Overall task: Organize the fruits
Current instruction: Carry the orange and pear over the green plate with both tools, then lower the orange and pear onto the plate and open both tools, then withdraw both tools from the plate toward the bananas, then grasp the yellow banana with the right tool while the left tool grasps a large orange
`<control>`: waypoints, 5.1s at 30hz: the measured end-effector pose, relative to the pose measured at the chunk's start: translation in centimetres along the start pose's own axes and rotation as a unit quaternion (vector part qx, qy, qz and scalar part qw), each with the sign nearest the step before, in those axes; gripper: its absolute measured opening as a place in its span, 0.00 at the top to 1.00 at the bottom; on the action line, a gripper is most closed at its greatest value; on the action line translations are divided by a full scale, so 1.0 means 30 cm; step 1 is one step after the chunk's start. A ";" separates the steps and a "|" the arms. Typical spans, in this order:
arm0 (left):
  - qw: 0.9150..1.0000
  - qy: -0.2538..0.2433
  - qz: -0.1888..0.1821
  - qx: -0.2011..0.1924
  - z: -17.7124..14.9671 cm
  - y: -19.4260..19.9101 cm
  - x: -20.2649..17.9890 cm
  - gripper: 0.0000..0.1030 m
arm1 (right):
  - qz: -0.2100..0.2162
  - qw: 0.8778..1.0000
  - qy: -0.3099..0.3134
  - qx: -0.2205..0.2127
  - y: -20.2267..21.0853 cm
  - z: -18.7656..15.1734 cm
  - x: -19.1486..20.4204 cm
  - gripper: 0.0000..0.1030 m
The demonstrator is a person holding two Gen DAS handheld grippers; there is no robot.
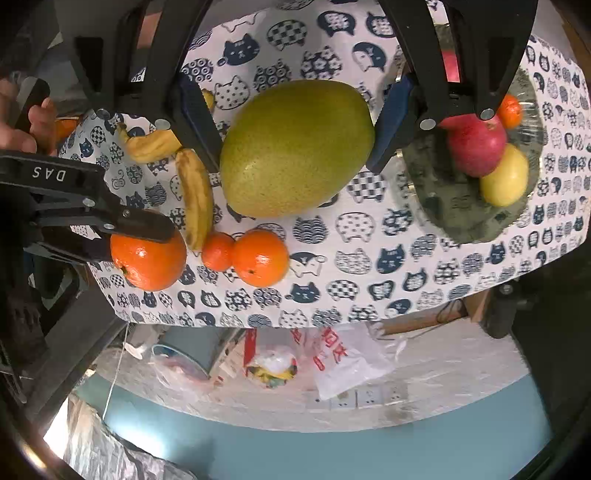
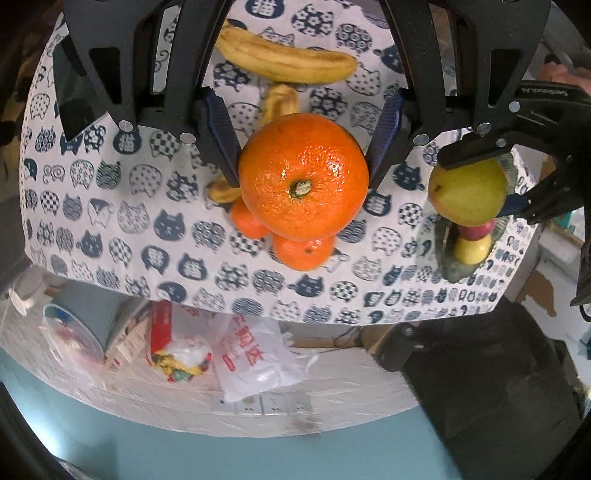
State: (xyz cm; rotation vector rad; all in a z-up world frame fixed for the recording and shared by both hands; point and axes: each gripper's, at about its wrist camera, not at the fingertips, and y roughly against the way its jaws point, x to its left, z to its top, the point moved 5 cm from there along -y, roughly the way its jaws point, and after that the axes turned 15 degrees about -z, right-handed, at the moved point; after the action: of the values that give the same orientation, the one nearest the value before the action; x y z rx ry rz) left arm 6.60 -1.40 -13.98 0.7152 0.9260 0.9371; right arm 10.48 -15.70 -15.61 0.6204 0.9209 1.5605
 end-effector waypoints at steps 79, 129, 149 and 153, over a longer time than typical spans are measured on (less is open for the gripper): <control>0.977 0.194 0.087 -0.006 -0.358 0.188 0.665 0.18 | 0.073 0.984 0.152 0.057 -0.264 0.080 0.817 0.35; 0.999 -0.004 0.035 -0.015 -0.098 0.116 0.025 0.19 | -0.045 0.999 0.004 0.026 0.057 -0.022 0.075 0.22; 0.996 -0.046 0.059 0.048 -0.052 -0.153 0.000 0.18 | -0.069 0.993 0.002 0.091 -0.208 -0.134 -0.010 0.22; 0.996 -0.038 0.057 0.056 -0.041 -0.186 0.015 0.18 | -0.075 0.992 -0.002 0.102 -0.271 -0.135 -0.007 0.22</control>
State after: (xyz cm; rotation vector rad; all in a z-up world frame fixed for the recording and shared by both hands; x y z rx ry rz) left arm 7.57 -3.23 -19.32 0.9010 0.8830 0.9569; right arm 11.80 -16.57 -24.55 0.6823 1.1074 1.3402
